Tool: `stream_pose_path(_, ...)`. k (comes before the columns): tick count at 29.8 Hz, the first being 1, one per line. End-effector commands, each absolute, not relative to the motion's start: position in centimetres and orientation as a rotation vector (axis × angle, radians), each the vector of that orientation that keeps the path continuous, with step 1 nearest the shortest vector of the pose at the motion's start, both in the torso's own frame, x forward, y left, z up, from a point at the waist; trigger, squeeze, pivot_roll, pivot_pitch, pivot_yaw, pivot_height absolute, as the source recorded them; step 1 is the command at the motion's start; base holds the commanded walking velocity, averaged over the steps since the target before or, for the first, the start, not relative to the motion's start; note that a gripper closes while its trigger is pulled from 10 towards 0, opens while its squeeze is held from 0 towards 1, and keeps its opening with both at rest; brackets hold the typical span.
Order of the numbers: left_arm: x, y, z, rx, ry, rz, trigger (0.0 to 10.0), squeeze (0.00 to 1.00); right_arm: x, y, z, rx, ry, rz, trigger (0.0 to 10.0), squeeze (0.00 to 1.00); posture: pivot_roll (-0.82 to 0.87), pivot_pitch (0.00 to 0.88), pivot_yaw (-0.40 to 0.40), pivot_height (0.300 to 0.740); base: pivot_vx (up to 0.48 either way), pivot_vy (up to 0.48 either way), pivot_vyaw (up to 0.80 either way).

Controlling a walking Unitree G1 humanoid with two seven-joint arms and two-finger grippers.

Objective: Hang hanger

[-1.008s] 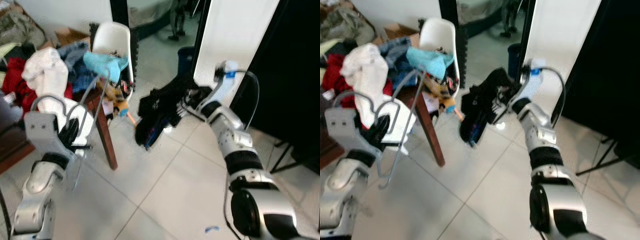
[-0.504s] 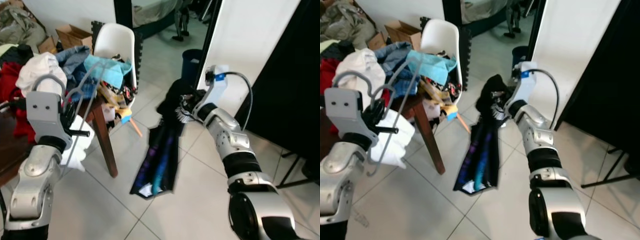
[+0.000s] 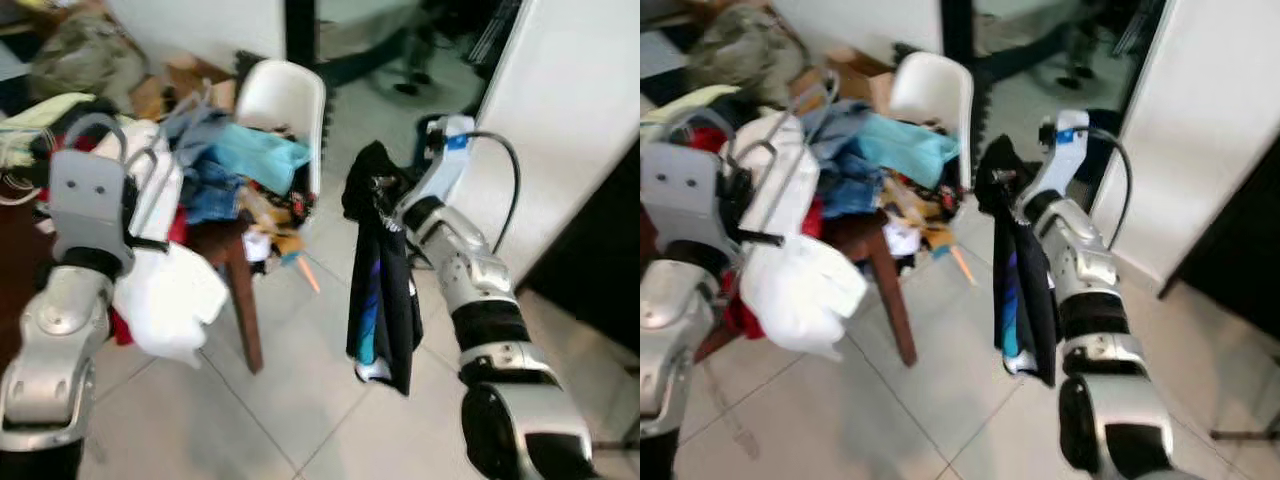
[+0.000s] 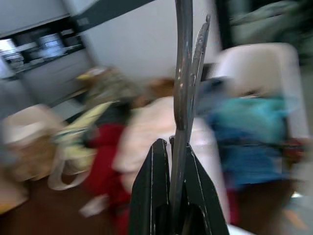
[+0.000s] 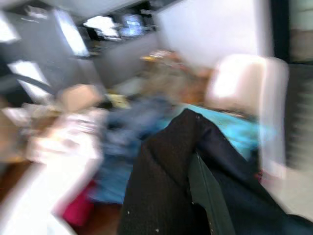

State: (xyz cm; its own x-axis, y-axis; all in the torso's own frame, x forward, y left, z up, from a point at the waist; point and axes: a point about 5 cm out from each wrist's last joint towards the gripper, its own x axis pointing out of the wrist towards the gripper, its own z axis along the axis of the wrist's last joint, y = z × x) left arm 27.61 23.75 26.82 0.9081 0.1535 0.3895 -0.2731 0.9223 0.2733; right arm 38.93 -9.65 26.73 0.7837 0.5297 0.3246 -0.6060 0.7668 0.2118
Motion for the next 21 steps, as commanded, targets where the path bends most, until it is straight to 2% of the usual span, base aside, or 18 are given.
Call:
stream_pose_path(1, 27.7, 23.5, 27.1, 0.302, -0.379, 0.233, 10.0, 0.0, 38.0, -8.9, 29.3, 0.331, -0.34, 0.703, 10.0, 0.0, -0.03, 0.139, -0.031, 0.74, 0.349, 0.0, 0.8)
stream_pose_path(7, 27.8, 23.4, 27.9, 0.286, -0.399, 0.251, 10.0, 0.0, 37.0, -7.6, 31.9, 0.348, -0.415, 0.784, 10.0, 0.0, -0.03, 0.137, -0.035, 0.74, 0.351, 0.0, 0.8)
stream_pose_path(21, 27.6, 22.9, 27.7, 0.274, -0.388, 0.246, 10.0, 0.0, 36.8, -7.7, 33.5, 0.352, -0.457, 0.797, 10.0, 0.0, -0.02, 0.129, -0.046, 0.74, 0.354, 0.0, 0.8)
